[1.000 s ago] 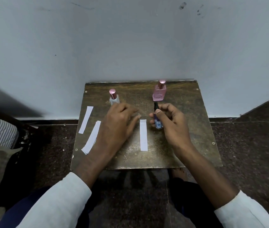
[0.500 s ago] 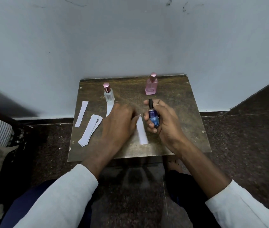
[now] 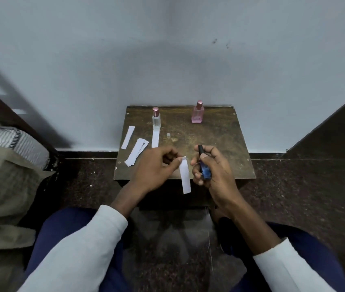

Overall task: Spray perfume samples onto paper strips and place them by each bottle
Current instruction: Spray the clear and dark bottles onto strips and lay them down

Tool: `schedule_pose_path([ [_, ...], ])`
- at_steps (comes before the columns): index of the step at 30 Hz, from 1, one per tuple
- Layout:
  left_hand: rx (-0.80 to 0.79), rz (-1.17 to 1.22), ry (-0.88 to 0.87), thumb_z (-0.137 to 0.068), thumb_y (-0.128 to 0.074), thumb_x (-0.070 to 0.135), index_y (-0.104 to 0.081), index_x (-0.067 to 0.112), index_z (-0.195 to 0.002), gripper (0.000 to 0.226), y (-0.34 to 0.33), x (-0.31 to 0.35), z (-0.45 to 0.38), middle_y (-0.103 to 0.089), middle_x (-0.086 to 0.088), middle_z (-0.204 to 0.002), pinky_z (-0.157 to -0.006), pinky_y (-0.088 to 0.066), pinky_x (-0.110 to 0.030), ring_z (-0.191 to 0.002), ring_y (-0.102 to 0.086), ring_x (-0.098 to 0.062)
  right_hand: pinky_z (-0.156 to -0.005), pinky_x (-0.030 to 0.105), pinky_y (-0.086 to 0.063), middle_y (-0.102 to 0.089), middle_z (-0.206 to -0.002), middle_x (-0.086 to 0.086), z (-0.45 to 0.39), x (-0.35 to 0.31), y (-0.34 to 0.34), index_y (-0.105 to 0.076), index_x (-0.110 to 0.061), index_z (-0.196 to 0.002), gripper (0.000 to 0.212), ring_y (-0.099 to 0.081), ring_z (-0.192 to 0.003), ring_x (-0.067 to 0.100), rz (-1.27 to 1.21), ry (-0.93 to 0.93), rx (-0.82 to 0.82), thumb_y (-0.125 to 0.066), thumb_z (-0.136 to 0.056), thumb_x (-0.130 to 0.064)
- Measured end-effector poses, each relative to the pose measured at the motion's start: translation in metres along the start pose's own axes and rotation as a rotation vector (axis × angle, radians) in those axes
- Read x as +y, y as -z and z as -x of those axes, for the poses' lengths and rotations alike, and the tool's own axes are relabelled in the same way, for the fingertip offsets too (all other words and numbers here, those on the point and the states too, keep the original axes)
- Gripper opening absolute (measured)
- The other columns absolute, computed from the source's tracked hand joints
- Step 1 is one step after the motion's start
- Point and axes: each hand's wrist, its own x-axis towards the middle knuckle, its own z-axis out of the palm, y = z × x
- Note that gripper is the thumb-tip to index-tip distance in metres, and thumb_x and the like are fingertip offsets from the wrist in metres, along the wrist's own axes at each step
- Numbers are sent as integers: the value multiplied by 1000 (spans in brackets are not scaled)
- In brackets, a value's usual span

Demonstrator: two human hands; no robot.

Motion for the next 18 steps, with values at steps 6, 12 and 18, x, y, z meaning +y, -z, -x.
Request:
schedule_pose_path([
  [6,43,347,187,-102,-72,17,-75,12,-106,7,10,37,54,-75,-11,-95,-71,-68,-34,-85,-80,-20,-44,25,-29,-56,-75,11,70,-20,-27,-54,-11,-133,27,-37,-49,16,-69,-35,-65,-37,-112,-16],
  [12,133,341,199,-102,-73,18,-76,12,-106,8,-1,38,82,-78,-6,-88,-70,-69,-37,-78,-80,-15,-43,25,-16,-37,-63,5,106,-29,-31,-60,-18,-127,29,-27,-41,8,-339,-89,-48,-40,-107,-16],
  [18,100,249,191,-101,-74,18,-78,15,-106,7,-7,24,71,-79,-4,-84,-73,-69,-45,-72,-80,-16,-42,26,-24,-39,-57,1,96,-11,-2,-63,-26,-121,27,-31,-43,12,220,87,76,-44,-110,-10],
])
